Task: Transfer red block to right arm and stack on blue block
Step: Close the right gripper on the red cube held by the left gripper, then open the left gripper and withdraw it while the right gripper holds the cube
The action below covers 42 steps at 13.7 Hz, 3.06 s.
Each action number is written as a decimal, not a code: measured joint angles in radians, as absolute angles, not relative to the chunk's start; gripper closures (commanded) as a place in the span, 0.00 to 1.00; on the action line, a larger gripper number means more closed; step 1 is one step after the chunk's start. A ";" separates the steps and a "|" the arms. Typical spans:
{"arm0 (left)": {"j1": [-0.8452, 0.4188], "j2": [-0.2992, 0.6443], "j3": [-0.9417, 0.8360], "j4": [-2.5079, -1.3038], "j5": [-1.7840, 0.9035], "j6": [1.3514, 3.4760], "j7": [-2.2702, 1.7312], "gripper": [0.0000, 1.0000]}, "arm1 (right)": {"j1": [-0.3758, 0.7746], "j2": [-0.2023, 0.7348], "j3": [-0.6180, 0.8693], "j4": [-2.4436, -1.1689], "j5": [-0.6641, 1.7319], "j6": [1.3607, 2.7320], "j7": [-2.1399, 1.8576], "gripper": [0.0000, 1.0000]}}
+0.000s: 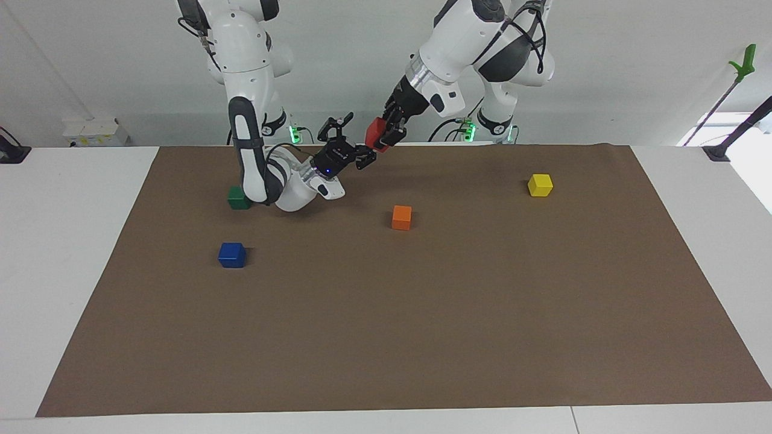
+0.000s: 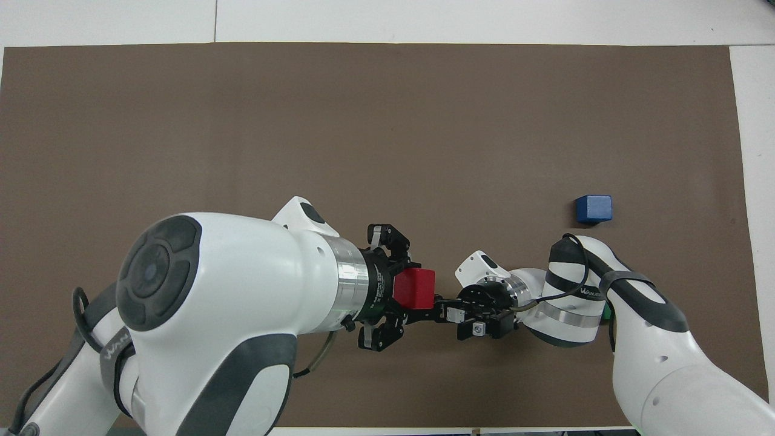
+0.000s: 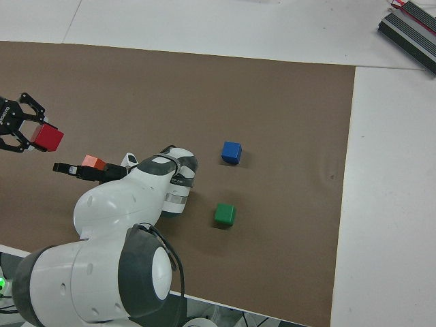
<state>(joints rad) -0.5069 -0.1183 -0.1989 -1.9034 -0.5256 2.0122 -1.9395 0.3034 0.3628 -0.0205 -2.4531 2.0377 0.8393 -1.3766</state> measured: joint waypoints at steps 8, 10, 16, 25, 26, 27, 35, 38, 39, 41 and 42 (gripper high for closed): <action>-0.537 -0.218 -0.200 -2.026 -0.527 2.122 -1.946 1.00 | 0.335 0.445 0.013 -2.385 2.116 0.787 -1.383 0.00; -0.540 -0.218 -0.199 -2.033 -0.527 2.124 -1.946 1.00 | 0.335 0.445 0.025 -2.376 2.125 0.786 -1.383 0.00; -0.542 -0.225 -0.199 -2.052 -0.527 2.124 -1.946 1.00 | 0.335 0.445 0.036 -2.369 2.138 0.785 -1.383 0.72; -0.544 -0.257 -0.198 -2.088 -0.533 2.121 -1.945 0.01 | 0.359 0.448 0.043 -2.371 2.139 0.780 -1.377 1.00; -0.544 -0.258 -0.198 -2.088 -0.534 2.121 -1.948 0.00 | 0.359 0.447 0.043 -2.371 2.139 0.780 -1.374 1.00; -0.544 -0.258 -0.198 -2.088 -0.534 2.122 -1.949 0.00 | 0.359 0.446 0.043 -2.371 2.139 0.780 -1.371 1.00; -0.476 -0.268 -0.174 -2.090 -0.533 2.061 -1.830 0.00 | 0.359 0.439 0.043 -2.370 2.139 0.780 -1.367 1.00; -0.344 -0.272 -0.169 -2.090 -0.533 1.999 -1.607 0.00 | 0.359 0.439 0.042 -2.370 2.139 0.780 -1.367 1.00; -0.289 -0.272 -0.167 -2.090 -0.533 1.981 -1.515 0.00 | 0.359 0.439 0.042 -2.370 2.139 0.780 -1.367 1.00; -0.188 -0.265 -0.164 -2.090 -0.511 1.950 -1.348 0.00 | 0.358 0.439 0.042 -2.369 2.139 0.780 -1.367 1.00; -0.154 -0.255 -0.163 -2.090 -0.465 1.943 -1.254 0.00 | 0.358 0.439 0.042 -2.368 2.139 0.780 -1.365 1.00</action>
